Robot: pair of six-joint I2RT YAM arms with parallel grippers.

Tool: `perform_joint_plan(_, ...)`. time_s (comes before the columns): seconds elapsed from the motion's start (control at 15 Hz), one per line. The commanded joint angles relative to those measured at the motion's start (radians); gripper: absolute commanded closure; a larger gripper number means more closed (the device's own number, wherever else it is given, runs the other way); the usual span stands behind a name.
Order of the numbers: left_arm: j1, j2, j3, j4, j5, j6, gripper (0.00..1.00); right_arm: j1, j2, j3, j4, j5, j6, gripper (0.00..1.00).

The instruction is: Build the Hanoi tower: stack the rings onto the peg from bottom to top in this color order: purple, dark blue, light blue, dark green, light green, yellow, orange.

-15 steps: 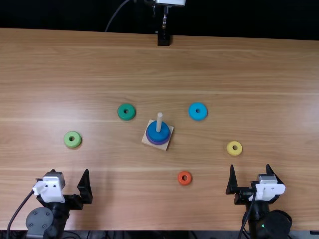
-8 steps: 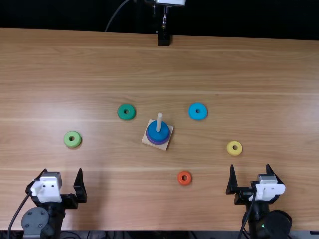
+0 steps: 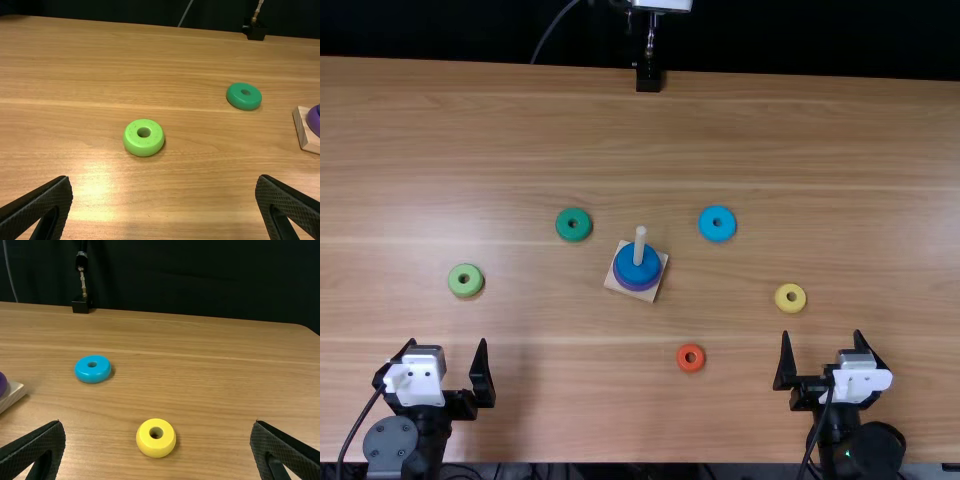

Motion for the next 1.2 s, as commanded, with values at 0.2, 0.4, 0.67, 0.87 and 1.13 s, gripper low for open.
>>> perform_joint_plan(0.2, 0.000, -0.015, -0.117, -0.035, 0.024, 0.013, 0.00, -0.010, -0.013, -0.051, -0.076, -0.007, -0.002, 0.00)
perform_joint_plan(0.4, 0.000, -0.015, -0.117, -0.035, 0.024, 0.013, 0.00, -0.010, -0.013, -0.051, -0.076, -0.005, -0.002, 0.00)
perform_joint_plan(0.67, 0.000, -0.015, -0.117, -0.035, 0.024, 0.013, 0.00, -0.008, -0.013, -0.046, -0.050, 0.000, 0.000, 0.00)
perform_joint_plan(0.87, 0.000, -0.015, -0.117, -0.035, 0.024, 0.013, 0.00, -0.005, 0.039, 0.106, 0.138, 0.002, 0.002, 0.00)
perform_joint_plan(1.13, 0.000, -0.015, -0.117, -0.035, 0.024, 0.013, 0.00, 0.001, 0.443, 0.526, 0.147, 0.004, 0.009, 0.00)
